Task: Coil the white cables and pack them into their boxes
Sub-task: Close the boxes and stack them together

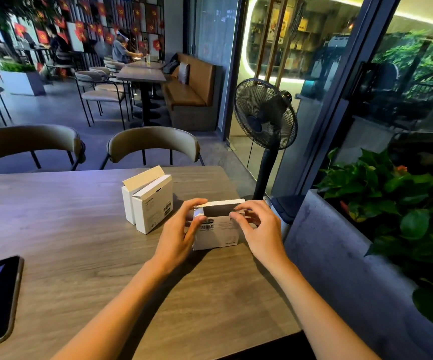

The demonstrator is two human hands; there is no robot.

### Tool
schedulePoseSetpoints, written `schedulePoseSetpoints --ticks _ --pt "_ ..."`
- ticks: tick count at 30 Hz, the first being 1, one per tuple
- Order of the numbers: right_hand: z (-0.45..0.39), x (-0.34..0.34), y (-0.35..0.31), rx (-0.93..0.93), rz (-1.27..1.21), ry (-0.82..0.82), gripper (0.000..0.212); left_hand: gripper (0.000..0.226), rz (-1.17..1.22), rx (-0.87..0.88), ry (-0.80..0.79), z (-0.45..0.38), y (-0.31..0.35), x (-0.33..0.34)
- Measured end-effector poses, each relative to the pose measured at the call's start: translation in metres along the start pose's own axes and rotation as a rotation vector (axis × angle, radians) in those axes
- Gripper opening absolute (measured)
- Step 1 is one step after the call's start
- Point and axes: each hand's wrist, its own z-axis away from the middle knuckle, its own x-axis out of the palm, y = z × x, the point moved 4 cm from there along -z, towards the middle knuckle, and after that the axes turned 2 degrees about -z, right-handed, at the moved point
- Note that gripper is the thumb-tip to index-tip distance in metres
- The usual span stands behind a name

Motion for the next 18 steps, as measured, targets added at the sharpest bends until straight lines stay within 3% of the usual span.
schedulePoseSetpoints --ticks 5,9,14,18 --pt "0.0007 -0.0015 -0.0007 0.131 -0.231 0.004 0.042 0.015 -0.046 -0.024 0.057 -0.0009 0.004 -0.0003" --pt "-0.0038 0.0019 0.0043 0.016 -0.078 -0.034 0.027 0.013 -0.033 -0.001 0.054 0.001 0.0051 0.0006" --pt "-0.0071 0.0028 0.0016 -0.162 0.095 0.029 0.023 0.017 0.028 -0.015 0.06 0.0008 0.0054 -0.0019" --pt "-0.0044 0.005 0.0014 -0.226 0.068 -0.012 0.018 0.024 0.002 0.005 0.064 0.0006 0.0047 -0.0065"
